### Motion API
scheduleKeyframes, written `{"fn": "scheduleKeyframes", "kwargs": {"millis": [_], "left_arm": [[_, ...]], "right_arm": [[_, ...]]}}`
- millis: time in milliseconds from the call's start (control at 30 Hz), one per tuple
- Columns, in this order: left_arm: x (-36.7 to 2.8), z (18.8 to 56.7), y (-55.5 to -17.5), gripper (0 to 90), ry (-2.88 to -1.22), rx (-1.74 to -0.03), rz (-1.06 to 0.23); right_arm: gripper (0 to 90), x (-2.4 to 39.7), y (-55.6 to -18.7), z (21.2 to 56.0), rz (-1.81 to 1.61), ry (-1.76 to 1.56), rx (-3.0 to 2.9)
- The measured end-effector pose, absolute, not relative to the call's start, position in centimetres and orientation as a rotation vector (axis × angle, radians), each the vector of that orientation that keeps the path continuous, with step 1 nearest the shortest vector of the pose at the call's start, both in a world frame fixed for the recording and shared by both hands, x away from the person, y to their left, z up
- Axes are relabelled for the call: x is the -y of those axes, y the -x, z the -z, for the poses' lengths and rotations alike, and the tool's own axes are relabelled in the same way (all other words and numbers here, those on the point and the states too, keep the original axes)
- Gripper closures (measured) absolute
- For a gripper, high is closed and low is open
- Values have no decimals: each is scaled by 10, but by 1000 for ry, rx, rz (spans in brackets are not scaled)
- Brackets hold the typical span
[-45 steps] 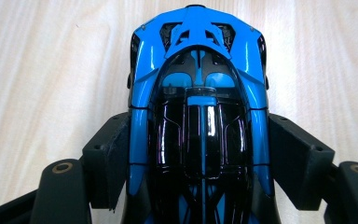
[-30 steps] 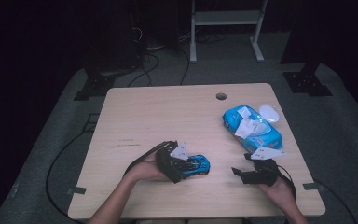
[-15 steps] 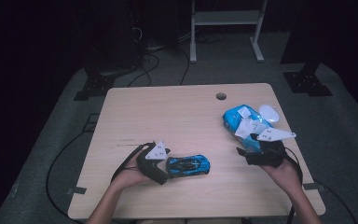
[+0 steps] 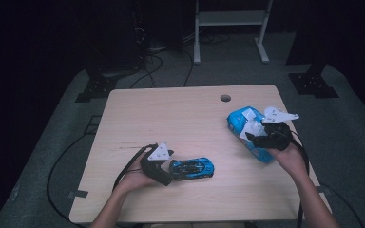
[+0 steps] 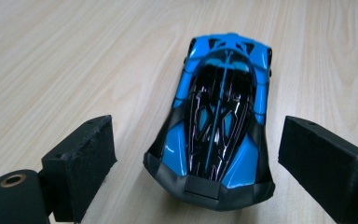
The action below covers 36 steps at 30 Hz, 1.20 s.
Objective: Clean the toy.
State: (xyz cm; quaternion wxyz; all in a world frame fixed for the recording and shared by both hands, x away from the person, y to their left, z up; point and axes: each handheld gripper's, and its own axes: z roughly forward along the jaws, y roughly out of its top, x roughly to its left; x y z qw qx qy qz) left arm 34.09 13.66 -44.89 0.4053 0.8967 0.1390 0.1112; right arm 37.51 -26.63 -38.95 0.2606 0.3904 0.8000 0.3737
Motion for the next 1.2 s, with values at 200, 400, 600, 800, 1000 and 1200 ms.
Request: {"fn": "scheduleKeyframes", "kwargs": {"millis": [200,400,600,800,1000,1200], "left_arm": [[-134,452,-340,100,-2277,-351,-266],[-139,451,-341,103,-2254,-358,-257],[-143,450,-342,104,-2244,-368,-256],[-145,448,-340,103,-2236,-365,-279],[-149,449,-340,103,-2226,-379,-286],[-150,449,-339,103,-2222,-386,-296]], "right_arm": [[281,262,-385,398,-976,-1084,-2176],[573,261,-402,413,-896,-1152,-2206],[786,272,-402,412,-970,-1192,-2167],[868,284,-397,403,-1063,-1235,-2136],[877,280,-381,389,-1113,-1159,-2149],[878,274,-363,373,-1131,-1070,-2140]]}}
